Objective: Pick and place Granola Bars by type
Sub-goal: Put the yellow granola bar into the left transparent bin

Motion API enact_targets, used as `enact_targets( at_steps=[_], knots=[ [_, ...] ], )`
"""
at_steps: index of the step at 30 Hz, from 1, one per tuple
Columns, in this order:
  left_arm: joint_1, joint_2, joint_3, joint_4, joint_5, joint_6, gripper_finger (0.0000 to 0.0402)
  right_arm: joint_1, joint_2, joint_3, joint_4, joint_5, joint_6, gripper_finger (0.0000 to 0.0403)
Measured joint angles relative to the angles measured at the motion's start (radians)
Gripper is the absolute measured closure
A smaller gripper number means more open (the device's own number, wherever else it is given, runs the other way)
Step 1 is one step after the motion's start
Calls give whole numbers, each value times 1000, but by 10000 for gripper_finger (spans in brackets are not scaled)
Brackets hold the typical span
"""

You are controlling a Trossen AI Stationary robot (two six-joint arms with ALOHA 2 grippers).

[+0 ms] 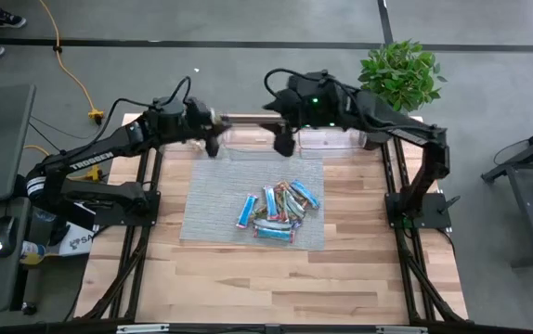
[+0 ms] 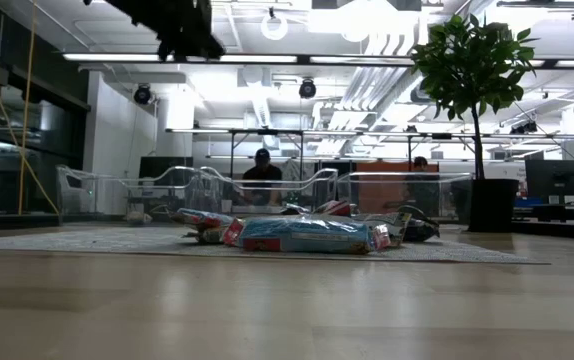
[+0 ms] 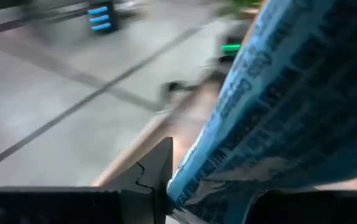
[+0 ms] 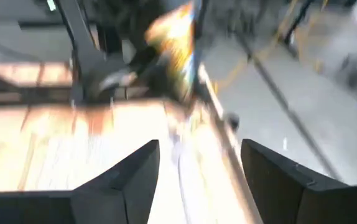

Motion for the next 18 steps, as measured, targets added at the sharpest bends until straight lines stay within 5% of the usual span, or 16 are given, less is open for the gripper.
enact_targets(
  at_steps=[4, 8, 18],
  knots=[
    [117, 42, 0, -97, -145, -91, 285, 7, -2, -1, -191, -14, 81, 191],
    [257, 107, 1, -237, -141, -211, 285, 34, -6, -66, -252, -18, 106, 191],
    [457, 301, 0, -514, 171, -254, 285, 37, -9, -246, -205, -73, 141, 190]
  ],
)
